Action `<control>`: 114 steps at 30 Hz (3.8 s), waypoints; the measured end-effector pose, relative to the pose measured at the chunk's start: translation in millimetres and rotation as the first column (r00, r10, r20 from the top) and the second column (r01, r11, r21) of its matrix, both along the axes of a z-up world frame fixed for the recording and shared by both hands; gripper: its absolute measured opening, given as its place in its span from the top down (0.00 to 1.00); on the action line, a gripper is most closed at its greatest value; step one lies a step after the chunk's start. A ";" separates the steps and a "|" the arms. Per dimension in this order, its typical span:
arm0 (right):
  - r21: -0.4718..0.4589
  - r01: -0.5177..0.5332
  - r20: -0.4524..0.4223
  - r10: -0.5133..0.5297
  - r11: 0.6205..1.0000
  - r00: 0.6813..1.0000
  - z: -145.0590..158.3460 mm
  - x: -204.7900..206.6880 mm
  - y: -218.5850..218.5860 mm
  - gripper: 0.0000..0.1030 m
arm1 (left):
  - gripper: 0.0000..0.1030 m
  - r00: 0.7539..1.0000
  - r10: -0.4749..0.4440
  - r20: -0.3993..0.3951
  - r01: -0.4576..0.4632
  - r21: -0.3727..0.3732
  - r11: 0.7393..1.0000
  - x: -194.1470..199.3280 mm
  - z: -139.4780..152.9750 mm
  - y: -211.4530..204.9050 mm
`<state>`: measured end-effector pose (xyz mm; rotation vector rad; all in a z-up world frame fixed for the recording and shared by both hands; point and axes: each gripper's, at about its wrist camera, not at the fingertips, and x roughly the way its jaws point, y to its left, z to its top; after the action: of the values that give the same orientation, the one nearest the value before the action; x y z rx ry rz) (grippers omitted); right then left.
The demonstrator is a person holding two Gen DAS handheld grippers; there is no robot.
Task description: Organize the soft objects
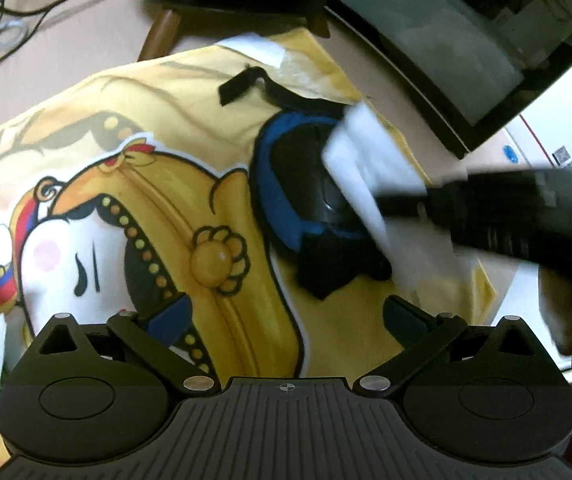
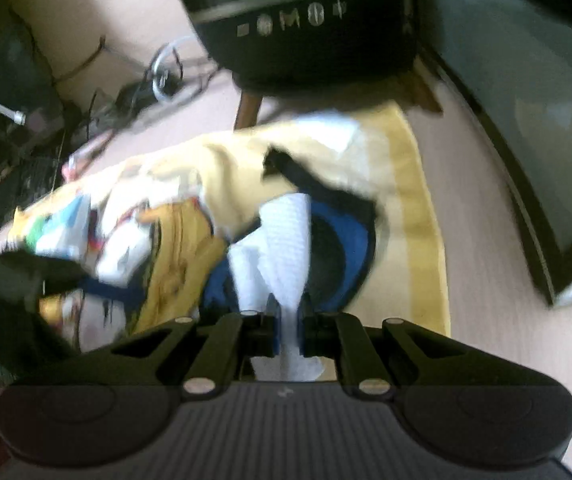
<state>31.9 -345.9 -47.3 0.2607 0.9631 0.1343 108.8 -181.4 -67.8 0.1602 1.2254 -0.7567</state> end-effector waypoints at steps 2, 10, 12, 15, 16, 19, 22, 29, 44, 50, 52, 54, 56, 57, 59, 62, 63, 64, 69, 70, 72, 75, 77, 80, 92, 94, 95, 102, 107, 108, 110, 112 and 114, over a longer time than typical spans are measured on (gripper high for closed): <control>0.063 -0.020 0.031 0.018 0.998 0.999 7.4 7.2 1.2 0.91 | 0.00 1.000 -0.006 0.005 0.006 0.005 1.000 -3.9 -0.2 -1.2; 0.041 -0.140 -0.041 0.142 0.989 0.989 -6.9 9.1 21.7 0.91 | 0.00 0.999 0.044 -0.002 -0.044 -0.007 0.999 -6.9 -0.3 8.8; 0.033 -0.115 -0.046 0.116 0.993 0.992 -5.8 4.7 12.3 0.91 | 0.00 0.997 0.075 -0.008 -0.075 -0.016 0.997 -5.7 0.2 15.0; -0.015 -0.073 -0.048 0.072 0.997 0.996 -3.0 0.2 -1.6 0.91 | 0.00 0.996 0.085 -0.003 -0.085 -0.020 0.996 -5.9 2.8 17.8; -0.027 -0.057 -0.045 0.056 0.998 0.997 -1.2 0.2 -6.1 0.91 | 0.00 0.997 0.083 -0.003 -0.083 -0.018 0.996 -5.8 3.2 17.9; -0.075 0.016 -0.019 -0.018 0.997 1.000 3.4 5.3 -16.5 0.91 | 0.00 0.997 0.078 -0.004 -0.078 -0.011 0.997 -5.3 4.3 18.0; -0.067 0.068 0.039 -0.065 0.995 0.997 10.2 17.0 -21.4 0.91 | 0.00 0.997 0.072 -0.004 -0.072 -0.004 0.997 -4.9 5.4 18.0; -0.111 0.073 0.058 -0.067 0.991 0.996 -6.3 62.7 -8.0 0.91 | 0.00 0.997 0.075 0.005 -0.075 0.020 0.997 -7.4 7.1 19.7; 0.002 -0.088 0.061 0.088 0.996 0.994 0.1 65.9 11.2 0.90 | 0.00 0.921 0.349 0.172 -0.344 -0.058 0.937 16.6 66.9 91.6; 0.061 -0.123 0.053 0.120 0.991 0.991 10.4 44.7 19.9 0.90 | 0.00 0.847 0.491 0.205 -0.518 0.103 0.849 32.7 51.0 135.3; 0.081 -0.126 0.016 0.125 0.989 0.992 6.4 35.0 21.9 0.90 | 0.00 0.842 0.506 0.185 -0.529 0.109 0.841 33.7 44.0 139.5; 0.073 -0.119 -0.028 0.121 0.990 0.992 -1.4 24.9 23.6 0.89 | 0.00 0.847 0.510 0.147 -0.525 0.087 0.847 35.5 36.3 138.9; 0.090 -0.118 -0.056 0.123 0.989 0.991 -10.3 16.4 24.4 0.89 | 0.00 0.847 0.516 0.127 -0.528 0.087 0.845 39.6 27.7 135.1; 0.104 -0.116 -0.065 0.123 0.988 0.990 -14.0 12.4 25.1 0.89 | 0.00 0.846 0.518 0.128 -0.531 0.099 0.842 42.5 23.5 133.3; 0.108 -0.100 -0.055 0.107 0.989 0.993 -13.6 7.2 26.0 0.89 | 0.00 0.842 0.522 0.133 -0.537 0.123 0.835 48.7 15.4 129.9; 0.079 -0.068 -0.013 0.069 0.995 0.998 -5.6 3.1 24.2 0.88 | 0.00 0.834 0.537 0.130 -0.552 0.149 0.821 58.2 3.9 131.2; 0.072 -0.052 0.001 0.052 0.996 0.999 -2.9 2.1 22.6 0.88 | 0.00 0.829 0.545 0.126 -0.560 0.154 0.814 60.1 0.7 132.3; 0.066 -0.034 0.008 0.034 0.997 0.999 -1.4 1.8 21.2 0.90 | 0.00 0.820 0.557 0.129 -0.572 0.156 0.806 61.1 -0.7 132.1; 0.054 0.007 0.012 -0.007 0.999 1.000 -1.4 1.6 20.4 0.89 | 0.00 0.846 0.506 0.168 -0.520 0.046 0.853 47.5 10.7 114.9; 0.051 0.009 0.012 -0.009 0.999 1.000 -1.2 1.5 20.9 0.89 | 0.00 0.866 0.467 0.180 -0.479 0.028 0.877 42.4 12.8 107.5; 0.042 0.007 0.012 -0.007 0.999 1.000 -1.4 2.3 22.7 0.89 | 0.00 0.898 0.387 0.209 -0.396 0.000 0.918 32.5 16.7 92.7; 0.030 0.004 0.012 -0.004 1.000 1.000 -0.7 1.9 24.2 0.89 | 0.00 0.931 0.271 0.245 -0.278 -0.008 0.961 19.4 19.5 75.1; 0.025 0.004 0.016 -0.004 1.000 1.000 0.4 2.8 23.9 0.89 | 0.00 0.955 0.184 0.232 -0.178 -0.046 0.983 10.7 22.5 68.1; 0.017 0.008 0.048 -0.009 1.000 0.999 8.4 8.0 21.7 0.89 | 0.00 0.968 0.131 0.214 -0.118 -0.072 0.990 2.5 25.0 63.6; 0.180 -0.165 0.068 0.155 0.970 0.986 4.3 63.2 51.5 0.90 | 0.00 0.912 0.410 -0.018 -0.409 -0.110 0.906 42.2 14.5 110.5; 0.187 -0.173 0.036 0.169 0.967 0.985 -5.7 70.0 58.2 0.90 | 0.00 0.910 0.410 -0.069 -0.415 -0.128 0.901 47.7 10.2 111.1; 0.188 -0.180 0.022 0.179 0.965 0.984 -9.9 72.8 61.4 0.90 | 0.00 0.912 0.404 -0.074 -0.410 -0.122 0.904 48.6 8.6 108.7; 0.202 -0.269 -0.015 0.278 0.942 0.961 -11.8 51.8 57.8 0.90 | 0.00 0.926 0.372 -0.062 -0.377 -0.130 0.917 58.9 6.8 96.9; 0.140 -0.196 -0.071 0.207 0.971 0.976 -21.7 41.1 43.2 0.90 | 0.00 0.959 0.281 -0.027 -0.282 -0.155 0.947 58.5 11.0 78.3; 0.106 -0.168 -0.077 0.177 0.980 0.981 -22.8 41.1 39.9 0.90 | 0.00 0.961 0.274 -0.020 -0.274 -0.149 0.950 56.1 12.5 77.2; 0.072 -0.138 -0.056 0.142 0.988 0.988 -18.2 41.9 35.8 0.90 | 0.00 0.964 0.264 -0.006 -0.263 -0.131 0.956 51.1 15.1 76.0; 0.037 -0.117 -0.016 0.118 0.992 0.993 -9.3 45.4 35.1 0.90 | 0.00 0.961 0.276 0.010 -0.274 -0.079 0.958 44.7 16.4 80.1; 0.055 -0.115 0.028 0.113 0.992 0.993 0.7 51.4 35.9 0.90 | 0.00 0.957 0.284 0.050 -0.284 -0.018 0.959 36.3 18.3 84.9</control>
<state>83.3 -310.0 -46.6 0.2556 0.9510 0.2692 145.1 -96.5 -49.5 -0.0063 1.1634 -0.5050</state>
